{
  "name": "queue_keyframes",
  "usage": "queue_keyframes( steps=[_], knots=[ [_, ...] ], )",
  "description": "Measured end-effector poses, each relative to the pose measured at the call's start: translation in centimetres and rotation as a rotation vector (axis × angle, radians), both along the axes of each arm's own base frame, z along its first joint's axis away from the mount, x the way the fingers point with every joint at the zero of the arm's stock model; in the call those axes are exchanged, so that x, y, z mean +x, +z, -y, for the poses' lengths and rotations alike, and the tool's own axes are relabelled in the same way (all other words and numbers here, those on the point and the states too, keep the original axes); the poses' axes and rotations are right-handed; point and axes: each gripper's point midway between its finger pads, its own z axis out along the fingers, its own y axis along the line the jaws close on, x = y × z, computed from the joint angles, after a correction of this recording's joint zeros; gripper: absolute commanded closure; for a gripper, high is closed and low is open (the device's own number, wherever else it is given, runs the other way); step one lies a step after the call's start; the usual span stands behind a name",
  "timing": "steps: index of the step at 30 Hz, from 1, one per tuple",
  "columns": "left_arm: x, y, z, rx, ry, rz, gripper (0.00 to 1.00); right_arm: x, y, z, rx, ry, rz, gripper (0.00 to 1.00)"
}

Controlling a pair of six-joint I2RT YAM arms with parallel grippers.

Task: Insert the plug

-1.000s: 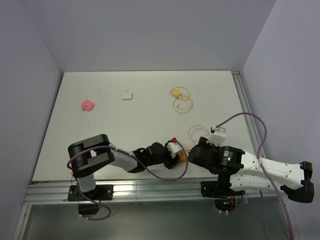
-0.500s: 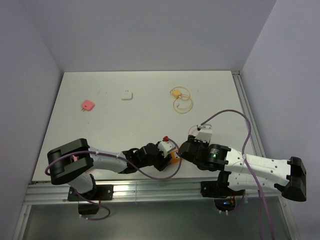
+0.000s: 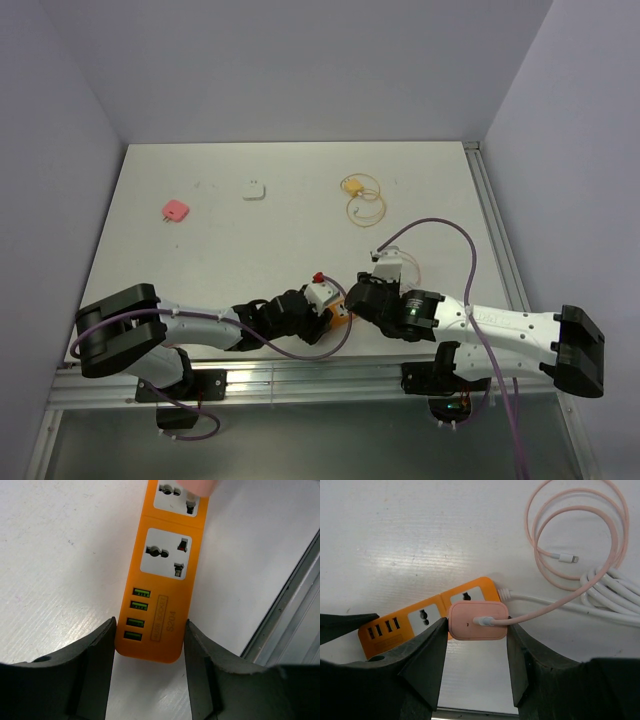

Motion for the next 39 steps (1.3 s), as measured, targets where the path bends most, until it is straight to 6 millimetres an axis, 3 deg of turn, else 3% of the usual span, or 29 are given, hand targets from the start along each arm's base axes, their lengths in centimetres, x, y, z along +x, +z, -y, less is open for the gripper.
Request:
queue_keyframes(
  steps=[3,5,9,14,19,30,39],
  knots=[
    [0.2,0.0,-0.1,-0.001,0.019,-0.001,0.94,-0.1,-0.8,-0.1,-0.015,0.012,-0.009,1.00],
    [0.3,0.0,-0.2,0.000,0.032,-0.002,0.84,0.0,-1.2,0.0,-0.014,0.010,-0.005,1.00],
    [0.5,0.0,-0.3,-0.003,0.060,-0.004,0.73,0.1,-1.1,-0.2,0.003,0.008,0.006,1.00],
    [0.7,0.0,-0.6,-0.001,0.088,-0.007,0.48,0.2,-1.1,-0.1,0.003,0.004,0.014,1.00],
    [0.9,0.0,-0.8,-0.003,0.114,-0.015,0.36,0.3,-1.0,0.1,-0.005,-0.001,0.022,1.00],
    [0.7,-1.2,-2.3,0.041,0.150,-0.035,0.33,1.9,-0.3,0.5,-0.036,0.006,0.053,1.00],
    [1.2,-1.1,-2.7,0.037,0.198,-0.033,0.30,1.9,-0.6,-1.4,-0.008,0.085,0.030,1.00]
  ],
)
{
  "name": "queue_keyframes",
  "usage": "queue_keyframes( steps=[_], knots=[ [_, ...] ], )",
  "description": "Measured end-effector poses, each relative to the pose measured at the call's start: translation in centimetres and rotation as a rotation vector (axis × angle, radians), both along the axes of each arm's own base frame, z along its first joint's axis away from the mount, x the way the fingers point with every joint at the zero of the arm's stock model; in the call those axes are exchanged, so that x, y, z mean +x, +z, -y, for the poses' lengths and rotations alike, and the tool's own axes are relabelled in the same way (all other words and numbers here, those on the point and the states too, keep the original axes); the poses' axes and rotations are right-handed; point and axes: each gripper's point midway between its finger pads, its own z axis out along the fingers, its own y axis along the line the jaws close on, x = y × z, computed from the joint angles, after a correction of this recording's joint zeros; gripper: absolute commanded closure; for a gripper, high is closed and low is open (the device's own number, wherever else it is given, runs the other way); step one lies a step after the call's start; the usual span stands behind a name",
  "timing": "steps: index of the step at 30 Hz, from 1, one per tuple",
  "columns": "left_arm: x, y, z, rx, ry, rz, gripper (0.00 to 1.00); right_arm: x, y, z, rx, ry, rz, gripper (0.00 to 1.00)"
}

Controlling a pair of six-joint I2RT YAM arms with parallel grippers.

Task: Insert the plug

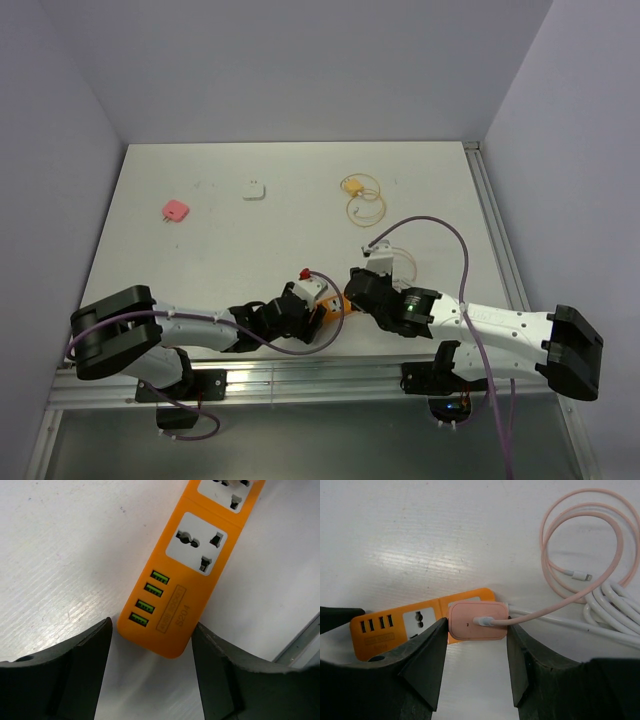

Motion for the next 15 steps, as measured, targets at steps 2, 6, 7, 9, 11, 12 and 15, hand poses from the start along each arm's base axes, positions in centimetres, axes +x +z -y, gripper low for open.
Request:
queue_keyframes(
  steps=[2,6,7,9,11,12,15],
  knots=[
    [0.12,0.08,-0.23,-0.001,0.014,0.004,0.30,-0.12,-0.24,-0.22,-0.001,0.012,-0.010,1.00],
    [0.37,0.27,-0.39,-0.005,0.035,0.009,0.30,-0.27,-0.50,-0.21,-0.003,0.016,-0.019,1.00],
    [0.41,0.25,-0.46,-0.004,0.040,0.010,0.30,-0.28,-0.54,-0.17,-0.003,0.014,-0.020,1.00],
    [0.45,0.15,-0.60,0.001,0.047,0.008,0.30,-0.28,-0.53,-0.18,-0.001,0.013,-0.020,1.00],
    [0.49,-0.04,-0.78,0.008,0.060,0.003,0.30,-0.29,-0.53,-0.17,0.002,0.010,-0.021,1.00],
    [0.51,-0.16,-0.87,0.011,0.066,0.000,0.30,-0.29,-0.52,-0.18,0.003,0.009,-0.020,1.00],
    [0.73,-0.20,-0.89,0.011,0.086,0.001,0.29,-0.30,-0.55,-0.19,0.005,0.007,-0.022,1.00]
  ],
)
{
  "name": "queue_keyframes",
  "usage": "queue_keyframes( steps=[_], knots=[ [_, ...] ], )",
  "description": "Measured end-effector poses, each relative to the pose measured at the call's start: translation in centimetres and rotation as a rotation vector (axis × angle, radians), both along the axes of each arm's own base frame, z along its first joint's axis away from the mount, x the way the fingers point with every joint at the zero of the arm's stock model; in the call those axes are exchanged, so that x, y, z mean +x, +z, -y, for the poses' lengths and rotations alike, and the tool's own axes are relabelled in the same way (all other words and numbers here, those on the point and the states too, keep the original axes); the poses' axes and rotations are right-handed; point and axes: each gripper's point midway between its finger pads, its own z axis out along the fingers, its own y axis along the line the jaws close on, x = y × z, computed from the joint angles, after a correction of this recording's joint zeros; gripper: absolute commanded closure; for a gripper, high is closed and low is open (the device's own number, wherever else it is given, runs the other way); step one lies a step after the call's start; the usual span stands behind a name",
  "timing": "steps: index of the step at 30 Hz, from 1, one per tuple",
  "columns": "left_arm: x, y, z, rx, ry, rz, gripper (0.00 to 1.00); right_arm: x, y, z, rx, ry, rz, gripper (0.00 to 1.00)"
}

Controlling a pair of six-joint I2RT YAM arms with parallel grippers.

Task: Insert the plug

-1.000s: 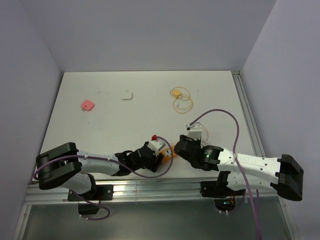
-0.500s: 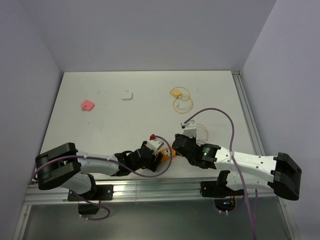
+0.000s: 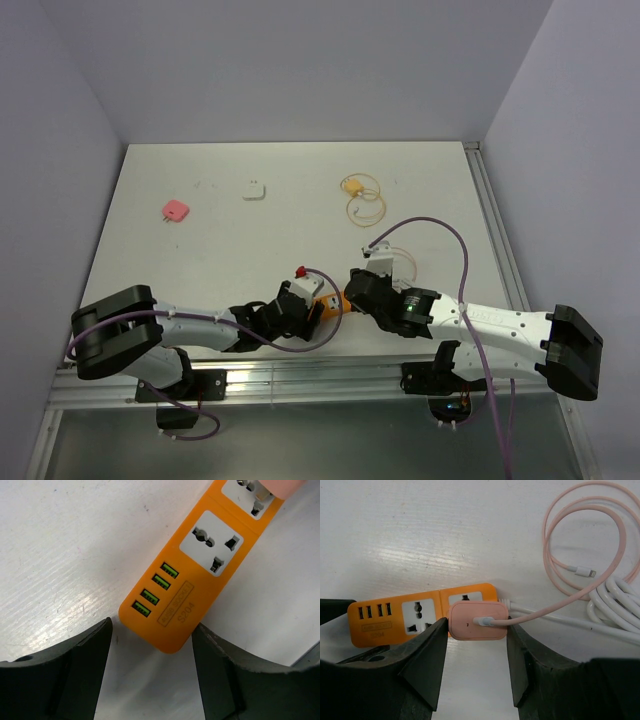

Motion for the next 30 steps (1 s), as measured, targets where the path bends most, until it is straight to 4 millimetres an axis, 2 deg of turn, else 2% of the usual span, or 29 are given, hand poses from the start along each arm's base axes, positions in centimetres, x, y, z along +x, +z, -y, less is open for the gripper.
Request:
queue_keyframes(
  steps=[19,30],
  knots=[
    [0.6,0.0,-0.6,0.003,0.059,0.006,0.28,-0.1,-0.5,-0.1,-0.012,-0.010,-0.014,1.00],
    [1.2,-0.1,-1.1,0.007,0.115,0.013,0.28,-0.4,-0.6,-1.2,-0.145,-0.028,0.044,1.00]
  ],
)
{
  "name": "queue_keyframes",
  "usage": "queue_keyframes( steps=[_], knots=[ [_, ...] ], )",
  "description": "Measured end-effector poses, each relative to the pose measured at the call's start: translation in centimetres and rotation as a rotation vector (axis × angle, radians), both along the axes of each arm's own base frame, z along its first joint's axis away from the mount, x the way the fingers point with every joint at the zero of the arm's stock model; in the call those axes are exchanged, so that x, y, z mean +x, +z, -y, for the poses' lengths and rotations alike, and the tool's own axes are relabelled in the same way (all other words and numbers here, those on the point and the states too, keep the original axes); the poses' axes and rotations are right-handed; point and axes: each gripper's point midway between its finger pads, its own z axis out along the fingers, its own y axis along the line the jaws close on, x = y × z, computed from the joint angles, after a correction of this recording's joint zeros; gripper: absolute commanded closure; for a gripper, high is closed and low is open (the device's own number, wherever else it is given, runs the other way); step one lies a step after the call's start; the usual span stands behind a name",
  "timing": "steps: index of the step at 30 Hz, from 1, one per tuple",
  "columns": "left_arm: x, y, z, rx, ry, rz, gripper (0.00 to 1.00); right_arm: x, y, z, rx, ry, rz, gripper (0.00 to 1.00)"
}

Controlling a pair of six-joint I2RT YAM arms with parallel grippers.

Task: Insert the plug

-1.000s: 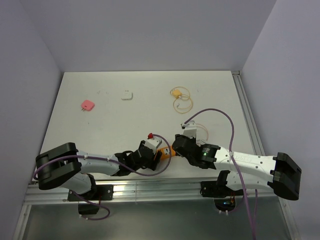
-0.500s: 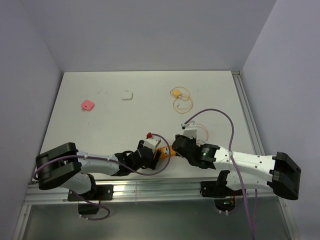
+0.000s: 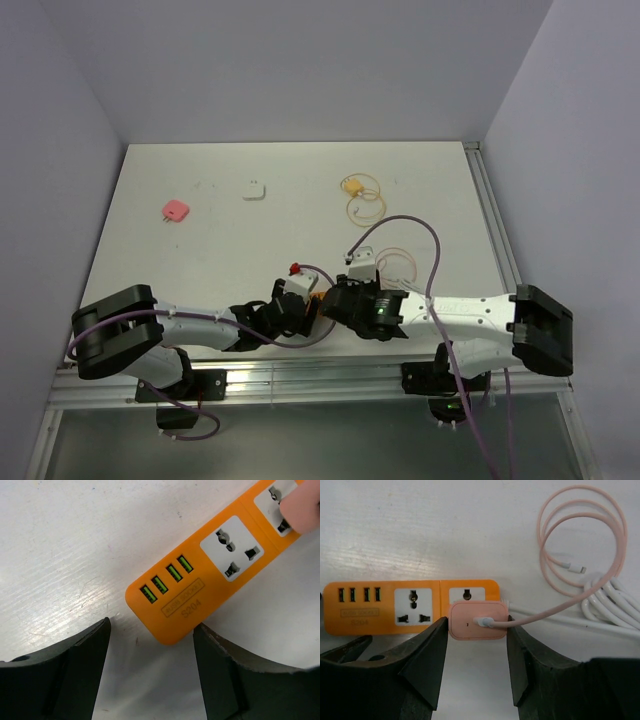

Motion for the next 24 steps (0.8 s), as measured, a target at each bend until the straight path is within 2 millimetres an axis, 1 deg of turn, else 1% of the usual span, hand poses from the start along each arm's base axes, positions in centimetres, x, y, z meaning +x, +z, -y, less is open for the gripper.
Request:
queue_keyframes(
  steps=[8,14,22,23,24],
  knots=[
    [0.2,0.0,-0.1,-0.016,0.017,0.001,0.28,-0.9,-1.1,-0.9,-0.153,-0.054,0.032,1.00],
    [0.2,0.1,0.1,-0.027,0.012,0.004,0.28,-1.1,-1.2,-0.7,-0.120,-0.055,0.063,1.00],
    [0.2,0.1,0.1,-0.029,0.013,0.002,0.27,-0.9,-1.3,-0.9,-0.136,-0.050,0.071,1.00],
    [0.2,0.1,0.1,-0.029,0.013,0.002,0.27,-0.9,-1.3,-0.9,-0.138,-0.048,0.071,0.98],
    [0.2,0.1,0.1,-0.029,0.013,0.002,0.27,-0.9,-1.2,-0.9,-0.140,-0.044,0.071,0.94]
  ],
)
